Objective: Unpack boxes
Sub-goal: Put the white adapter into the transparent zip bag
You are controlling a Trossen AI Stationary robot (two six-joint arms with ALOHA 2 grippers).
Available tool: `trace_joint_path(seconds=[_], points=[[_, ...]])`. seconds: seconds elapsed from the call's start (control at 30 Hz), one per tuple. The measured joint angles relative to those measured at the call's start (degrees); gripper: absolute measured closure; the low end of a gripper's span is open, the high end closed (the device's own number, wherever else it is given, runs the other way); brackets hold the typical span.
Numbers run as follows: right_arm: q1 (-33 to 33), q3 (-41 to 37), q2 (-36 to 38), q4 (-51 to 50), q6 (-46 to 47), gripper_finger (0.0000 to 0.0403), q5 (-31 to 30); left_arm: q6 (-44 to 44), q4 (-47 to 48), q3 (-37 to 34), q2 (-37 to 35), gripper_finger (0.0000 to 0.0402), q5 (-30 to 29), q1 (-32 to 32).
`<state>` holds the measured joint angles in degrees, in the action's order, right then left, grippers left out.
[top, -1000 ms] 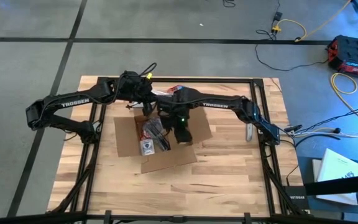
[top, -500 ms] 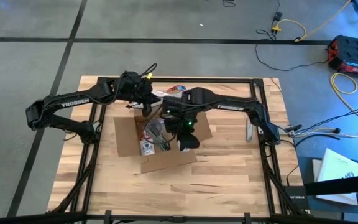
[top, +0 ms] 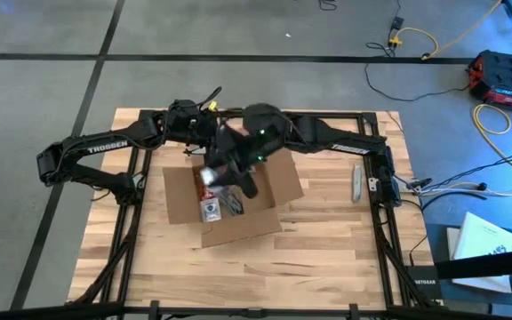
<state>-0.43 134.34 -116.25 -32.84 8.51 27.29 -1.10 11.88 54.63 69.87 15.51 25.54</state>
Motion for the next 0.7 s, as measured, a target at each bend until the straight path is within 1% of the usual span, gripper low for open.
trace_joint_path(seconds=[0.1,0.2,0.33,0.53,0.7], points=[[0.02,0.00,-0.54,4.01,0.74,0.0221,-1.14,-0.22,-0.52,0.00,0.00,0.0402,0.00,-0.14],[-0.38,-0.09,-0.71,2.46,0.05,0.0221,-2.80,-0.24,-0.53,0.00,0.00,0.0402,0.00,-0.38],[-2.30,-0.11,-0.71,-0.60,-1.21,0.0222,-2.78,-0.33,-0.54,0.00,0.00,0.0402,-0.02,-0.39],[-5.90,-2.21,-0.71,-0.36,-1.26,0.0222,0.57,-0.21,-0.53,0.00,0.00,0.0402,-0.04,-0.39],[-7.33,-4.03,-0.71,-0.17,-1.40,0.0222,3.31,-0.42,-0.46,0.00,0.00,0.0402,-0.07,-0.37]])
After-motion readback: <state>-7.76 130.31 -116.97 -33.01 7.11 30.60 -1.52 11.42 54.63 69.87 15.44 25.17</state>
